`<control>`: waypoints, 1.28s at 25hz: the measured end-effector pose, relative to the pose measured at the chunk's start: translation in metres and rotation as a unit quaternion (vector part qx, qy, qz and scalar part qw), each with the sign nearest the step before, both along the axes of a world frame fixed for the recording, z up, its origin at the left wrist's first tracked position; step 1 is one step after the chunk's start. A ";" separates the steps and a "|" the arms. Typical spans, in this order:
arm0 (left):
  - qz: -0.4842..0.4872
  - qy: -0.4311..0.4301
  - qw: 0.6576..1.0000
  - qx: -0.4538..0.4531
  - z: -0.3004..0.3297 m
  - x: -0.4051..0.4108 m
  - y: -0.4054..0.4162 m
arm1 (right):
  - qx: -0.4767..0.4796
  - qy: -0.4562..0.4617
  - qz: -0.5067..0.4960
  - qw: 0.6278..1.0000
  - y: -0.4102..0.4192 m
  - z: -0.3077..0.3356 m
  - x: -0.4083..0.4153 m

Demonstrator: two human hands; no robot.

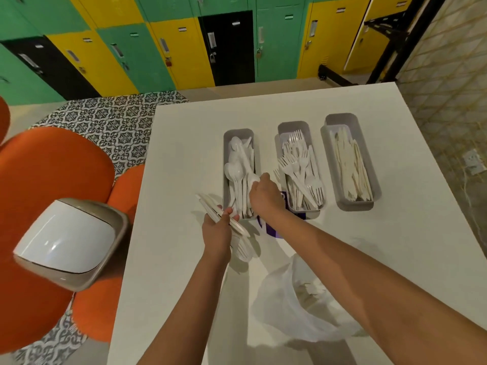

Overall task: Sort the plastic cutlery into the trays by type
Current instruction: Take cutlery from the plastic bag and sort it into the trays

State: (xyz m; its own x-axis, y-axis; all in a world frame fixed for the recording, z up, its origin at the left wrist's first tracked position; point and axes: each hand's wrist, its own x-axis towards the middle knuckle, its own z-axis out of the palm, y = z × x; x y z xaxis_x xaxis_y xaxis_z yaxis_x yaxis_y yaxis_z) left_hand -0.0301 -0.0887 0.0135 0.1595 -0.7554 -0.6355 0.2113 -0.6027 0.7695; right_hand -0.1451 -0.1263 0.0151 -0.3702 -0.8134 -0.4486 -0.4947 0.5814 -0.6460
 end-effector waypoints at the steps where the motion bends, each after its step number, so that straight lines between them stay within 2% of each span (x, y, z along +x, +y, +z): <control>1: -0.001 0.003 1.000 -0.001 0.000 0.000 0.000 | 0.002 -0.001 -0.010 1.000 -0.006 0.001 0.000; 4: -0.009 0.010 1.000 -0.001 0.001 -0.001 -0.004 | -0.008 -0.055 -0.029 0.998 -0.028 0.005 -0.004; 7: -0.018 0.006 1.000 0.000 -0.001 0.002 -0.008 | -0.016 -0.127 0.005 0.992 -0.041 0.005 -0.008; 10: -0.022 0.007 1.000 0.000 -0.002 0.005 -0.011 | -0.008 -0.110 0.024 0.994 -0.038 0.004 -0.012; 15: -0.028 0.017 0.999 -0.002 -0.005 0.008 -0.020 | -0.051 -0.112 0.053 0.991 -0.006 0.012 -0.009; 20: -0.039 0.016 0.999 -0.005 -0.003 0.001 -0.026 | 0.030 -0.136 0.151 0.979 0.030 0.016 -0.007; 27: -0.121 0.012 0.992 -0.023 0.003 -0.015 -0.018 | 0.015 -0.107 0.126 0.986 0.041 0.010 -0.019; 32: -0.114 0.006 0.993 -0.030 0.006 -0.024 -0.015 | -0.010 -0.145 0.082 0.986 0.046 0.007 -0.033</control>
State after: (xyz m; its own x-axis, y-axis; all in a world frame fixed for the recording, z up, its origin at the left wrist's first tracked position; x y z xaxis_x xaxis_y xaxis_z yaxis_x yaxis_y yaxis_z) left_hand -0.0544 -0.1038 0.0191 -0.0271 -0.8078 -0.5888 0.0837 -0.5888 0.8040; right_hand -0.1778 -0.0804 0.0223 -0.0917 -0.8609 -0.5004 -0.3728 0.4957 -0.7844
